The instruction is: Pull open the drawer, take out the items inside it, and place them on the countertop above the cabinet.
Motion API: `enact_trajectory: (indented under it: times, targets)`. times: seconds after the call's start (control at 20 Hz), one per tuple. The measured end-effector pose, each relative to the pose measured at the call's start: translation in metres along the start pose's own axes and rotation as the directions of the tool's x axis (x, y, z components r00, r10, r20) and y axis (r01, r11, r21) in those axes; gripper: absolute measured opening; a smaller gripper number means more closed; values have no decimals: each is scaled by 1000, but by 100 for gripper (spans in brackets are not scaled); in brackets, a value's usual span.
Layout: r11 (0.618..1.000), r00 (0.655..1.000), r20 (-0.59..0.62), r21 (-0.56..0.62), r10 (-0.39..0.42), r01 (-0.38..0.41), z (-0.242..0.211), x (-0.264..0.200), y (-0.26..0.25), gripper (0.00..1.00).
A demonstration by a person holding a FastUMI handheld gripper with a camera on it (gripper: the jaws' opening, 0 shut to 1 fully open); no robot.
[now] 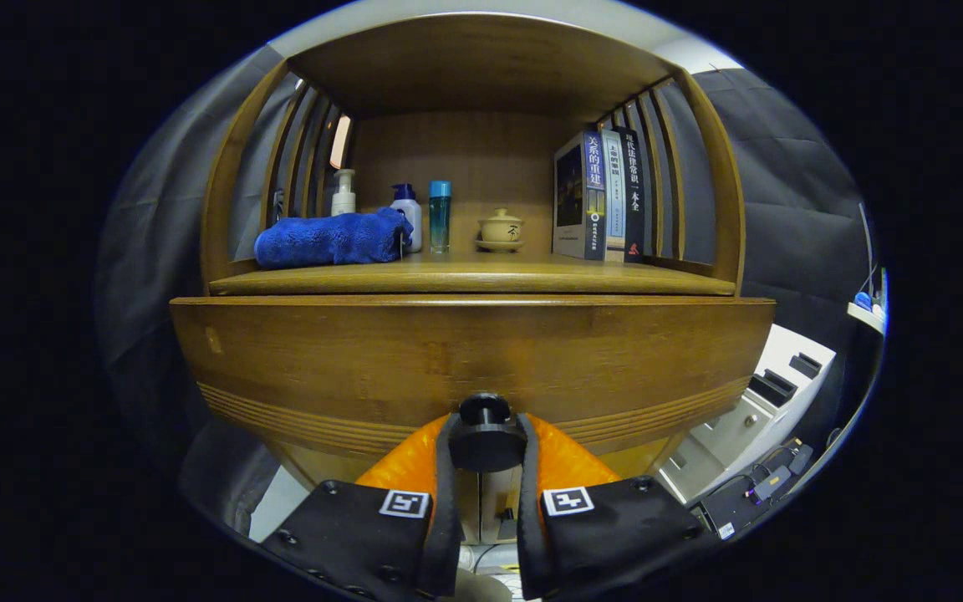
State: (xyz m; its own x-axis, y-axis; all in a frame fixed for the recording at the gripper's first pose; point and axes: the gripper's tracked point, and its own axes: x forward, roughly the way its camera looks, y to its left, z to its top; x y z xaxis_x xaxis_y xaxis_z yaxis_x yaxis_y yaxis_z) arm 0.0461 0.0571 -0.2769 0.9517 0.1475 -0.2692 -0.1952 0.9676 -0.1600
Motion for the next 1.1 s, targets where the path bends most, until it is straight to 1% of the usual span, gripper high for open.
enact_trajectory:
  times: [0.6, 1.1]
  targets:
    - [1000, 1000, -1, 2, -1, 1, -16, -51, -3, 36]
    - [1000, 1000, -26, 10, -2, 2, -23, -77, -3, 36]
